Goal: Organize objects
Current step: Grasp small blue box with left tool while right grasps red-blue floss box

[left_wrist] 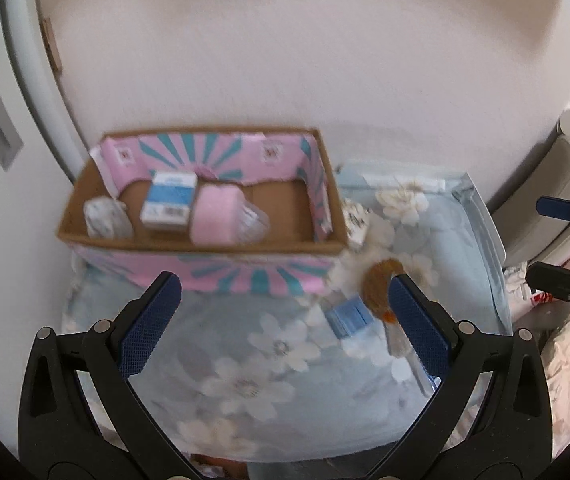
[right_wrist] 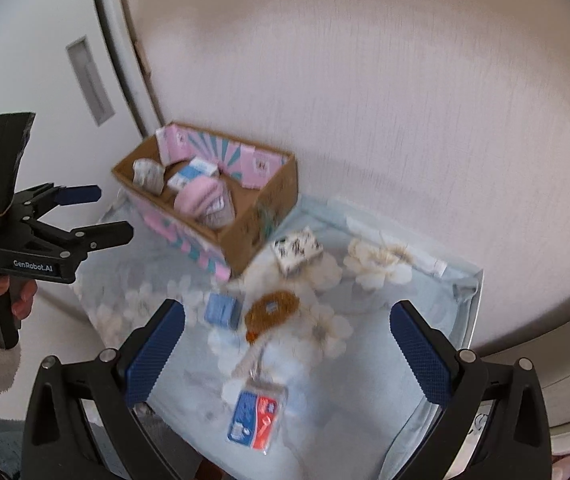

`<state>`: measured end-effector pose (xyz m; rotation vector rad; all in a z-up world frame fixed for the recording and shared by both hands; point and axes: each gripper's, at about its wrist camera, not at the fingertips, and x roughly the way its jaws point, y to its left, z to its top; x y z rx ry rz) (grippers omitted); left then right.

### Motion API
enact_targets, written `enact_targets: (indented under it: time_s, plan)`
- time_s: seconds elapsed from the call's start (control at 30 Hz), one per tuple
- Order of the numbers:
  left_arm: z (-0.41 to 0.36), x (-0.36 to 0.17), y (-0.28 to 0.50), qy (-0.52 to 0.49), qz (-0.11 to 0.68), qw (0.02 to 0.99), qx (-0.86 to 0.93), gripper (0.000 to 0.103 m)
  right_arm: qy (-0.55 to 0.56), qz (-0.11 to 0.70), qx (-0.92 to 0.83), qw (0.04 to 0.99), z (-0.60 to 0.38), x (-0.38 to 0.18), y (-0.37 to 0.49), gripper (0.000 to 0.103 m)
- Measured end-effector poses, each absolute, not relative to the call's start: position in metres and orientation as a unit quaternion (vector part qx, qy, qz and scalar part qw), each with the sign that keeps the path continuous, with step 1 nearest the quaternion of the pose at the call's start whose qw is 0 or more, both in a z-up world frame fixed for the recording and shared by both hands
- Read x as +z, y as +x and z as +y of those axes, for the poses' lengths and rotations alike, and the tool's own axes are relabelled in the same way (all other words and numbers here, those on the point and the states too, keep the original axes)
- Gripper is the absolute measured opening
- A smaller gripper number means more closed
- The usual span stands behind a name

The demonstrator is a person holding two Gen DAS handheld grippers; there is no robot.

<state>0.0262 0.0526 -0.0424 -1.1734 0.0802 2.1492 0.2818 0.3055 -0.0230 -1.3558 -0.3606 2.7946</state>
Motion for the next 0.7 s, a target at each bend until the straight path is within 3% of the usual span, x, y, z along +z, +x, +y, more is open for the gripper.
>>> enact_targets:
  time_s: [0.5,0.7]
  plan:
    - [0.119,-0.137,0.077,-0.462,0.059,0.335,0.819,0.103,-0.488,-0.093,0.868,0.015,0.331,-0.141,0.325,0.103]
    - [0.132,-0.165,0.076,-0.455,0.063,0.323,0.827,0.093,-0.490,-0.105,0.865,0.023,0.320,-0.172,0.333,0.102]
